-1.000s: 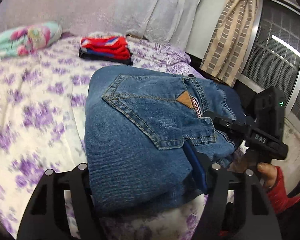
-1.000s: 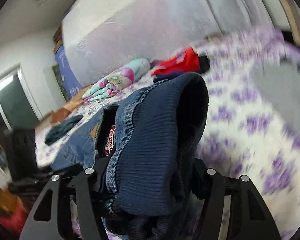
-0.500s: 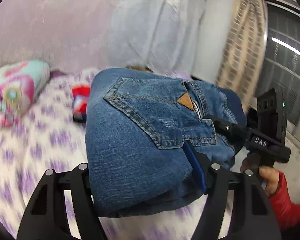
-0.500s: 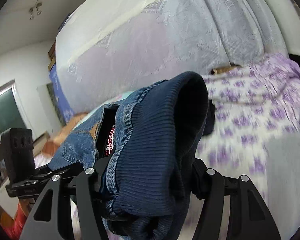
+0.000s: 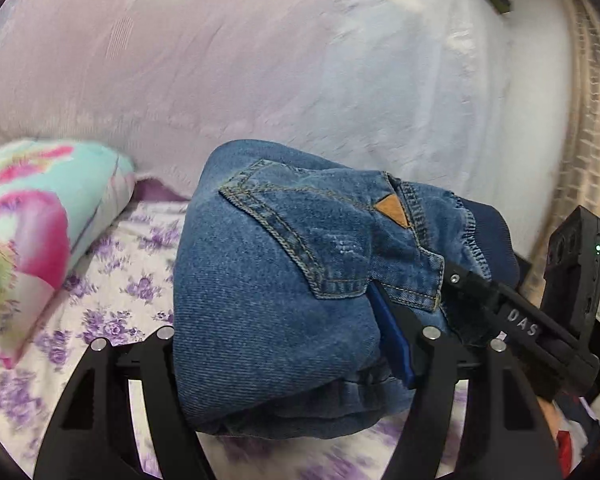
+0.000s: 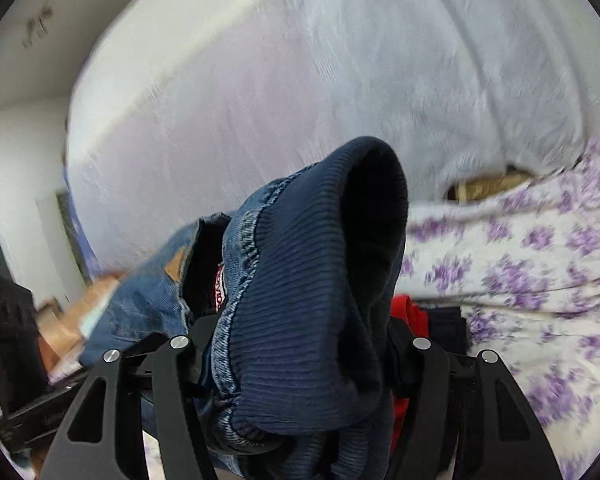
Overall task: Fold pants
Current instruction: 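Lift and carry the folded jeans onto the red and navy clothes stack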
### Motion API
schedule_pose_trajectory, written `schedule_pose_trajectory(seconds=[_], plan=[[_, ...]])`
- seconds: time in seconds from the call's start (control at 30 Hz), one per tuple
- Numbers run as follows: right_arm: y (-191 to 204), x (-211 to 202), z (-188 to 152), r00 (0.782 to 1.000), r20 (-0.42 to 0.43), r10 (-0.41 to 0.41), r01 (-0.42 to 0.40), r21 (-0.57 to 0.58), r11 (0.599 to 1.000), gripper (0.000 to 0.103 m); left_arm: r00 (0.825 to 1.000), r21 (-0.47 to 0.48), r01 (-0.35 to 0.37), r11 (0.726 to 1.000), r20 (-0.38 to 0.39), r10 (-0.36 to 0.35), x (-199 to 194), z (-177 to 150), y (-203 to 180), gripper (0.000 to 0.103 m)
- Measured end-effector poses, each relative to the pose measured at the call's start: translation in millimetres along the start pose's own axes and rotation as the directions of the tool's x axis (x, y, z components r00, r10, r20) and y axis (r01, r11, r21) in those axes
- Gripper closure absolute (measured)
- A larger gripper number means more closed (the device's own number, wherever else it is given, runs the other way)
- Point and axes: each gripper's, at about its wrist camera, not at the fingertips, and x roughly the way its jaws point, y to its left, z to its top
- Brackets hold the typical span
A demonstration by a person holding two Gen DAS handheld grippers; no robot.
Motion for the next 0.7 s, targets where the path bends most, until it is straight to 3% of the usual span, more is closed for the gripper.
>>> schedule_pose_trajectory(seconds=[0.1,0.17,0.23,0.27,0.37,0.53,0.6,0.67,0.7], plan=[[-39,67,-25,0.987,-0.156,-0.036,0.044,0.049,0.998,0.038,0.985,-0.049,-0.027,0.998,-0.170,0.018,71,-24,36,0.033],[-51,76,-34,0.990,-0.140,-0.016,0.023,0.050,0.998,0.034,0.987,-0.063,-0.020,0.998,-0.158,0.010,77,-32,47,0.025],[-48,70,-27,0.988,-0.151,-0.042,0.052,0.060,0.997,0.027,0.989,-0.029,-0.036,0.999,-0.146,0.032,68,-24,38,0.025],[-44,64,-24,0.988,-0.137,-0.077,0.084,0.044,0.995,0.022,0.990,-0.022,-0.042,0.999,-0.138,0.038,65,-23,35,0.025],[-39,41,-18,0.992,-0.044,-0.121,0.122,0.005,0.993,0.021,0.990,-0.039,-0.039,0.998,-0.140,0.033,57,-23,34,0.025],[-37,-8,5,0.975,0.164,-0.148,0.142,0.047,0.989,0.021,0.996,-0.195,-0.002,0.981,-0.085,-0.015,40,-9,53,0.027],[-26,-16,9,0.970,0.194,-0.149,0.153,-0.002,0.988,0.021,0.999,-0.177,-0.036,0.984,-0.003,0.036,22,0,52,0.027],[-14,-14,9,0.964,0.198,-0.177,0.193,-0.064,0.979,0.024,0.988,-0.084,-0.121,0.989,0.084,0.128,3,9,39,0.027],[-11,-9,8,0.960,0.196,-0.198,0.218,-0.089,0.972,0.026,0.983,-0.050,-0.152,0.987,0.092,0.156,0,11,32,0.026]])
